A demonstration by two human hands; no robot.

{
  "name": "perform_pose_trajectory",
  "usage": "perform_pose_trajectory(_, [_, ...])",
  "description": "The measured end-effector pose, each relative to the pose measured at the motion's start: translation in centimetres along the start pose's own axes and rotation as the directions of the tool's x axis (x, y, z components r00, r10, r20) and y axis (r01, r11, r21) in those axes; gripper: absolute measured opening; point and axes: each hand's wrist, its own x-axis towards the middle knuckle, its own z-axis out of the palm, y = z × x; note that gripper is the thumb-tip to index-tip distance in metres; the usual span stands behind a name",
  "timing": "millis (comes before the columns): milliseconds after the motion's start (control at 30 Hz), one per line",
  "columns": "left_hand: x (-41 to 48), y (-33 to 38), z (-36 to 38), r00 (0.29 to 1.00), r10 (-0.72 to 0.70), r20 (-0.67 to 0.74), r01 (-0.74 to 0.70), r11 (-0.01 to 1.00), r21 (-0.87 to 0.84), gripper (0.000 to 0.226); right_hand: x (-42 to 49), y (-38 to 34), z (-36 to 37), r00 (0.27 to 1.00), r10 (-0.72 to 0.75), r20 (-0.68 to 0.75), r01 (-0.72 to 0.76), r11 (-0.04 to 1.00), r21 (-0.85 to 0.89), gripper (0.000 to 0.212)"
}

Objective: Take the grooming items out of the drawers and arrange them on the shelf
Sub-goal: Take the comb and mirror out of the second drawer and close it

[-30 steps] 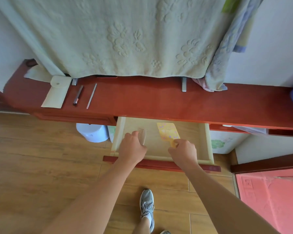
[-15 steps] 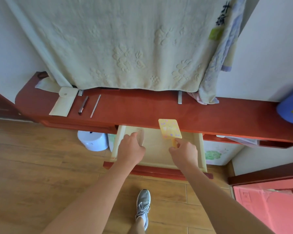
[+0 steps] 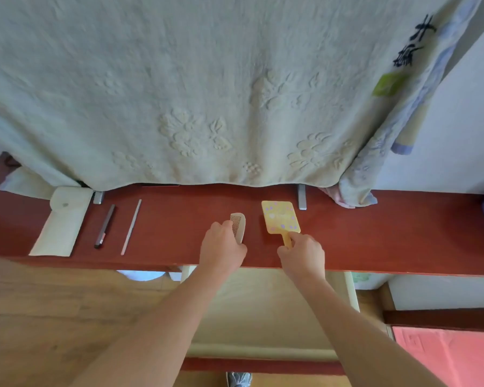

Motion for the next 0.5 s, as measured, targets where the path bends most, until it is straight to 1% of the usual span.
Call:
perform_pose_trajectory(67, [1.0,0.1,0.6,1.0,0.006,0.019,-0.006,1.0,0.009,0.048,0.8,-0.3,0.6,1.0,-0.008,0.007,0.008,0.999,-0.038,0.004])
perform_pose_trajectory(133, [1.7,0.2,1.1,1.0,0.006,0.029,-0.007,0.999,0.033,0.045,1.3,-0.6,1.0,1.0,-0.002,0.011,0.002,0.999,-0.038,0.006])
perform_pose_trajectory(300, [2.7,0.5,1.8,1.0,0.005,0.026,-0.007,0.997,0.071,0.04,2.1,-0.7,1.9,1.0,-0.011,-0.006,0.011,1.0,-0.028,0.001])
perform_pose_trajectory(400, [3.0,0.7,2.1,1.0,0.013,0.014,-0.014,0.997,0.071,0.041,2.3,-0.8,2.5,1.0,-0.014,-0.019,0.014,1.0,-0.002,0.01])
perform_pose_trajectory(500, [3.1,0.7,2.2,1.0,0.018,0.007,-0.018,0.997,0.074,0.042,2.3,-0.7,2.9,0.999,-0.014,-0.034,0.014,1.0,0.007,0.014])
